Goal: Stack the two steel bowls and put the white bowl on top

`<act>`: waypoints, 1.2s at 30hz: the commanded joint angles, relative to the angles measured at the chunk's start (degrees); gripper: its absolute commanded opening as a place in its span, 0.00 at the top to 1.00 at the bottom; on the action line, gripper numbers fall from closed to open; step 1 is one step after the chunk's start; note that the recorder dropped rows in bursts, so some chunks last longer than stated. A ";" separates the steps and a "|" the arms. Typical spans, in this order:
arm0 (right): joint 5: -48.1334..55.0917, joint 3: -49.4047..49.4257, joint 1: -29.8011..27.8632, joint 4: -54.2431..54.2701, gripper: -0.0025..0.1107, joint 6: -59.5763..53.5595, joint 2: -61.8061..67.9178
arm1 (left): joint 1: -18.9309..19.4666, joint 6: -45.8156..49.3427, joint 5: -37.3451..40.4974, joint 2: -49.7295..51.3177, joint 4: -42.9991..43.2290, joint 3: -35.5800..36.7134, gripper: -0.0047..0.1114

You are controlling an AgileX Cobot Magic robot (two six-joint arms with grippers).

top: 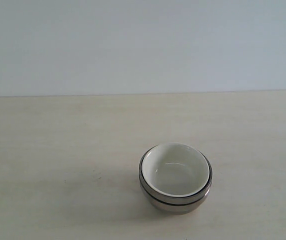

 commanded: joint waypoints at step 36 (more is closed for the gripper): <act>3.57 0.28 -0.06 -2.43 0.98 -21.26 -0.26 | -0.29 -0.27 -0.43 -0.18 0.00 0.17 0.93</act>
